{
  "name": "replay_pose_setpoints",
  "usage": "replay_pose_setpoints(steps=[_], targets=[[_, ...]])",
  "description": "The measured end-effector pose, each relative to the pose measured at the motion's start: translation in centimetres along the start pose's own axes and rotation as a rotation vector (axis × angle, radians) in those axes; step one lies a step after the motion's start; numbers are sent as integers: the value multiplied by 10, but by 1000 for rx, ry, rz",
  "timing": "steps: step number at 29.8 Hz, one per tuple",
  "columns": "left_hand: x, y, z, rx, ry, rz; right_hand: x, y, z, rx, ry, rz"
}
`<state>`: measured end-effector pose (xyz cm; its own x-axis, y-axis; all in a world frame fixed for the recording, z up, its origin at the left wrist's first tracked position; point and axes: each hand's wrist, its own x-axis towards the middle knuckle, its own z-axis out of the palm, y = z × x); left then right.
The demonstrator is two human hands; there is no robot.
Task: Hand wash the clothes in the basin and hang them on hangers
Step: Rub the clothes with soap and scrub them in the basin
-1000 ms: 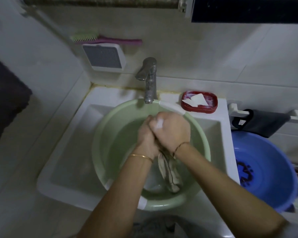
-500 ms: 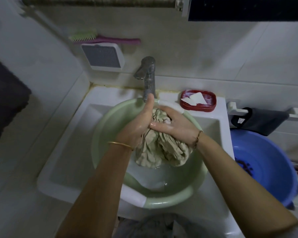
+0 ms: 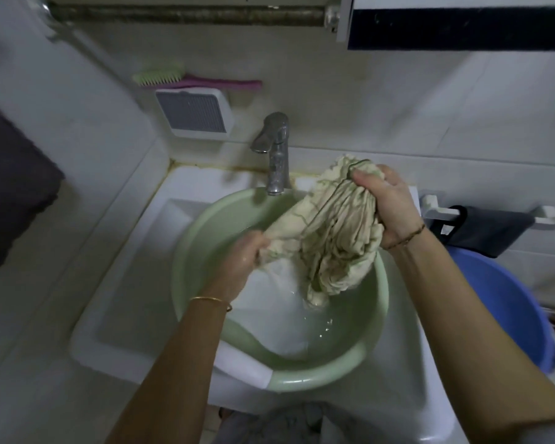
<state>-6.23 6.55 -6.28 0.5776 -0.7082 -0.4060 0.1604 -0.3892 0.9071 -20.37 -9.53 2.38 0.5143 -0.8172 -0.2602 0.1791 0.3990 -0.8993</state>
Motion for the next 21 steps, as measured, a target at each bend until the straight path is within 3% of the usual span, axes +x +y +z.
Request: replay_pose_setpoints(steps=[2, 3, 6, 8, 10, 12, 17, 19, 21], targets=[[5, 16, 0, -230, -4, -46, 5, 7, -5, -3, 79, -13], [7, 22, 3, -358, -83, -45, 7, 12, -7, -31, 116, -26], [1, 46, 23, -648, -110, -138, -2, 25, -1, -250, 154, -79], [1, 56, 39, -700, -61, -217, -18, 37, 11, -466, 9, -185], [4, 55, 51, -764, -75, -228, -44, 51, 30, -863, -186, -354], [7, 51, 55, -773, 16, -261, -59, 59, 45, -1137, -205, -499], [-9, 56, 66, -647, 9, -363, -17, 47, 38, -970, 53, -340], [-8, 55, 66, -640, 62, -312, -19, 48, 38, -910, 51, -326], [-5, 57, 58, -642, 170, -244, -38, 57, 45, -954, -54, -383]])
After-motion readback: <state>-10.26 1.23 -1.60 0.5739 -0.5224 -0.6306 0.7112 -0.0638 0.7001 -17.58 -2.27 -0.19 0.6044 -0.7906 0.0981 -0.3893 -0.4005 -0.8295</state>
